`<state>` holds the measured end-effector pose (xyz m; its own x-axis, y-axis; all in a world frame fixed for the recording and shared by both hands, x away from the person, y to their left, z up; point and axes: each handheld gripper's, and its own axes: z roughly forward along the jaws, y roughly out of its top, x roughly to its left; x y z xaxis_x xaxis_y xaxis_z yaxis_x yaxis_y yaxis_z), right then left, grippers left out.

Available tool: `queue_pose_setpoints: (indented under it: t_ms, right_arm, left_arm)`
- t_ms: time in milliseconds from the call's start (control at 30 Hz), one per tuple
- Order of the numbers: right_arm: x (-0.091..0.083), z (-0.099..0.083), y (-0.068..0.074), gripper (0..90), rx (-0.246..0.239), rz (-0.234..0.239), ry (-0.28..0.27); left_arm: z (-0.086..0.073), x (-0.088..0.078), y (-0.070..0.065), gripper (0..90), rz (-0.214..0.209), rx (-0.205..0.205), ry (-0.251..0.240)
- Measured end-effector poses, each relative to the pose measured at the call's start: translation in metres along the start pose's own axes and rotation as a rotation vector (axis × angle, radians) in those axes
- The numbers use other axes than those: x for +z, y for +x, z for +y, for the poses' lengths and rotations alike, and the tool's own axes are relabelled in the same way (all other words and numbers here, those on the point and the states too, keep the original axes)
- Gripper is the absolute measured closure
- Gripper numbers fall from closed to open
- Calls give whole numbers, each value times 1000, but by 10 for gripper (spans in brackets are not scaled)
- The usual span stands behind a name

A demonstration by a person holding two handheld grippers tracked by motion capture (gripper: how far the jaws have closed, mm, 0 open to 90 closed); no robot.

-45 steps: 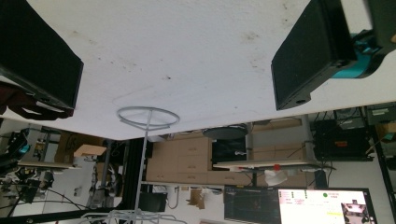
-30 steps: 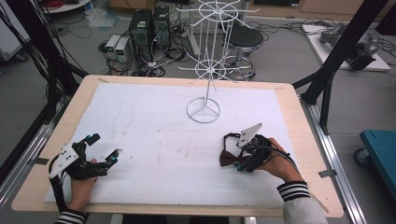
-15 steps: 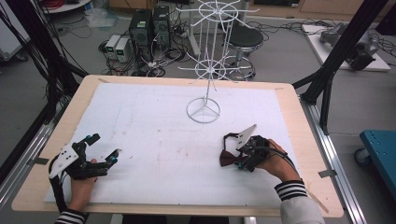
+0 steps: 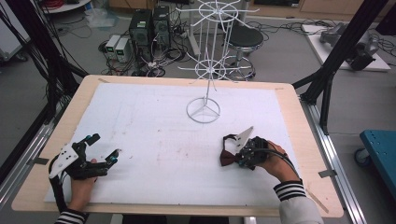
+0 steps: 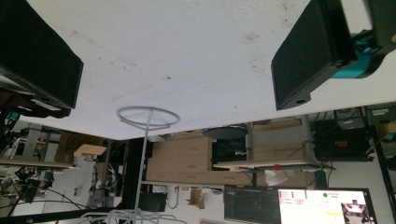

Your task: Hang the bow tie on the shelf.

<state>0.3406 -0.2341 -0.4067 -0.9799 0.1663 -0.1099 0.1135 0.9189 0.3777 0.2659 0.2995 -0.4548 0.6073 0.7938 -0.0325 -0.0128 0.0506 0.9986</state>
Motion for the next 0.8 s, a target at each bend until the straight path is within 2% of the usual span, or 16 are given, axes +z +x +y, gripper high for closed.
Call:
queue_pose_setpoints:
  t_ms: [200,400,667,800]
  right_arm:
    - [-4,-1,-1,749,31,-3,-44]
    - [-10,-3,-2,750,73,14,-118]
    - [-25,-8,-7,749,186,4,-262]
    - [-31,-10,-8,750,226,-9,-322]
  left_arm:
    - [0,0,0,26,1,0,1]
    - [0,0,0,26,1,2,0]
    - [0,0,0,26,1,1,0]
    - [0,0,0,26,1,2,-1]
